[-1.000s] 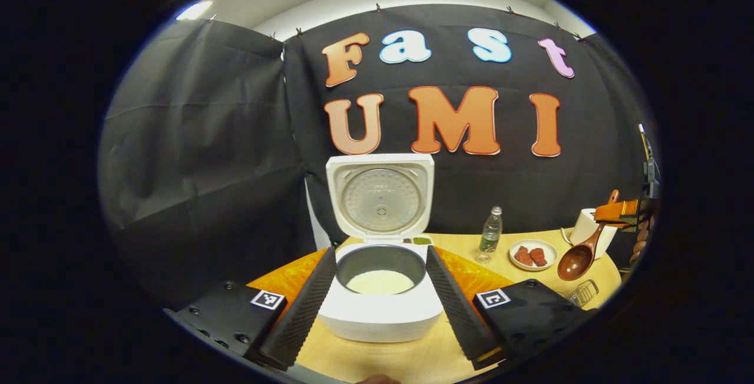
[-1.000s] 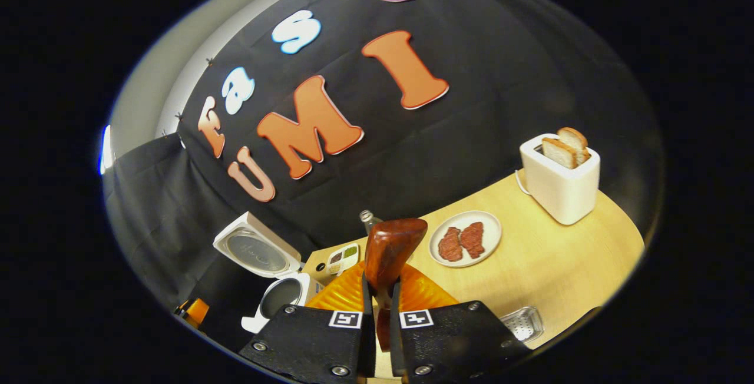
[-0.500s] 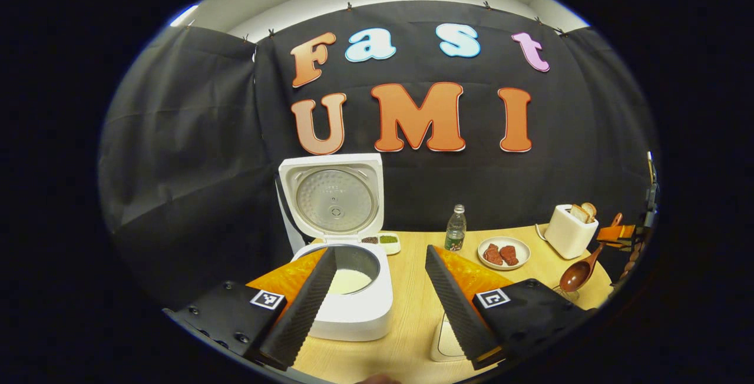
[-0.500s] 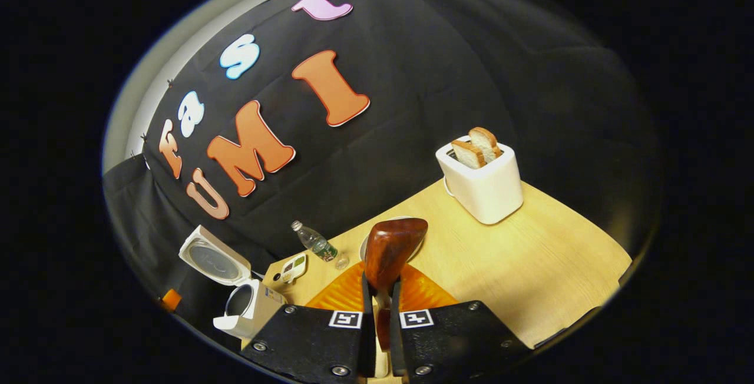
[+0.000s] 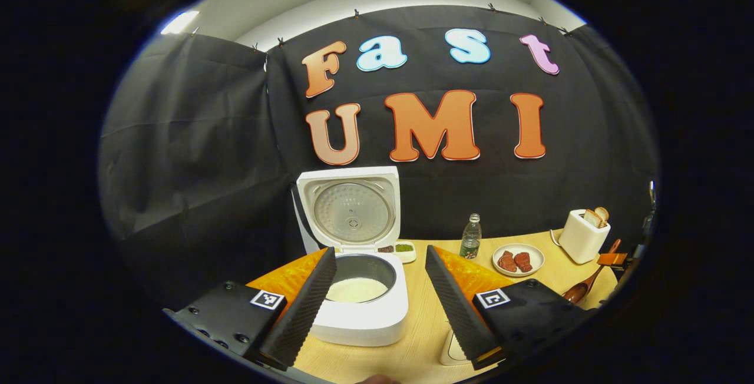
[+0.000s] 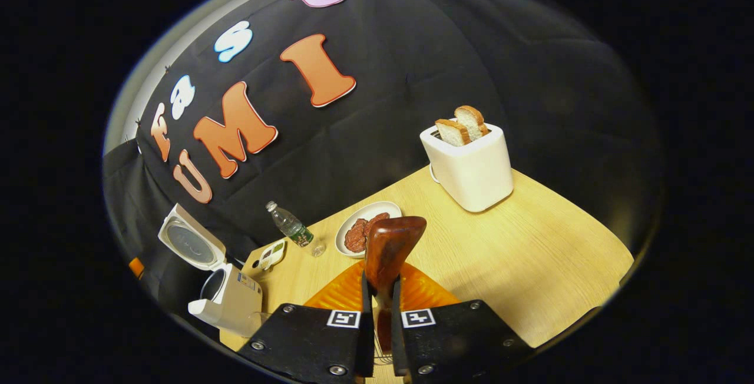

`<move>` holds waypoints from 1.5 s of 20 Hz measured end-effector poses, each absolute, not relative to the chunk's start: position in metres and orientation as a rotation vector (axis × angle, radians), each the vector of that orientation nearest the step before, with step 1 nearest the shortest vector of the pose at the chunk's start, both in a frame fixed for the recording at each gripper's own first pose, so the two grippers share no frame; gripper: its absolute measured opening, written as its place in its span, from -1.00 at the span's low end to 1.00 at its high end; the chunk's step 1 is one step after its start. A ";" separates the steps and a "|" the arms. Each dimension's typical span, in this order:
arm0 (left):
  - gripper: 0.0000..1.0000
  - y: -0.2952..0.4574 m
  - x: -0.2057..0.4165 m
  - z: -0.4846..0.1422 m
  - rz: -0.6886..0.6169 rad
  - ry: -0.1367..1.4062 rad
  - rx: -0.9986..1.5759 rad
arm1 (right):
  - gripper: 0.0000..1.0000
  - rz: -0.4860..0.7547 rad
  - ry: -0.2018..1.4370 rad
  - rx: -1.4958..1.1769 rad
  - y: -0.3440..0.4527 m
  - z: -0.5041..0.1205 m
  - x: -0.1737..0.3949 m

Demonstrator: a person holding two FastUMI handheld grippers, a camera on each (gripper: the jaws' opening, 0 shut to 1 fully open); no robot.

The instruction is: Close the left gripper, press the button to open the rice cooker; take a wooden spoon from the chopstick holder with the right hand, scoop a spoonful of rice and pour it into the rice cooker, then put the wooden spoon back into the chopstick holder.

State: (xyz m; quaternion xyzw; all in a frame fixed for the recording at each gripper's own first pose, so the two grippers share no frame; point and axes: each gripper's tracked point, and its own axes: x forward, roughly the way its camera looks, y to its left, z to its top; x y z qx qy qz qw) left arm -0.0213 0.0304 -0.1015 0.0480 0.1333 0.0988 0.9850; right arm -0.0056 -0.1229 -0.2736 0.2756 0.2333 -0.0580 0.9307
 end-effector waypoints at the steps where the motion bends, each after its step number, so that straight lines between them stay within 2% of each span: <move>1: 0.97 0.036 -0.021 -0.100 0.214 0.261 0.125 | -0.76 -0.131 0.478 0.558 -0.121 -0.278 -0.006; 5: 0.98 0.061 -0.016 -0.099 0.253 0.264 0.153 | -0.72 -0.148 0.506 0.544 -0.110 -0.292 -0.009; 8: 1.00 0.082 -0.010 -0.085 0.282 0.229 0.159 | -0.63 -0.155 0.586 0.560 -0.105 -0.299 -0.011; 9: 1.00 0.092 -0.005 -0.077 0.298 0.216 0.175 | -0.71 -0.157 0.618 0.554 -0.103 -0.302 -0.017; 10: 0.99 0.099 -0.001 -0.075 0.306 0.207 0.179 | -0.55 -0.153 0.626 0.548 -0.102 -0.298 -0.017; 11: 0.97 0.106 0.005 -0.070 0.313 0.203 0.179 | -0.53 -0.157 0.623 0.547 -0.103 -0.291 -0.017; 14: 1.00 0.123 0.027 -0.056 0.318 0.197 0.118 | -0.26 -0.169 0.593 0.533 -0.112 -0.266 -0.015; 16: 0.97 0.134 0.046 -0.047 0.329 0.205 0.084 | 0.32 -0.174 0.567 0.506 -0.116 -0.244 -0.014; 18: 0.97 0.143 0.066 -0.034 0.339 0.199 0.042 | 0.63 -0.177 0.526 0.454 -0.120 -0.217 -0.013; 20: 0.99 0.148 0.091 -0.015 0.322 0.171 -0.009 | 0.75 -0.168 0.486 0.382 -0.119 -0.190 -0.009; 25: 1.00 0.170 0.146 0.006 0.327 0.165 -0.106 | 0.88 -0.128 0.405 0.281 -0.096 -0.127 -0.007; 30: 1.00 0.172 0.214 -0.005 0.244 0.232 -0.150 | 0.90 -0.122 0.365 0.249 -0.085 -0.097 0.000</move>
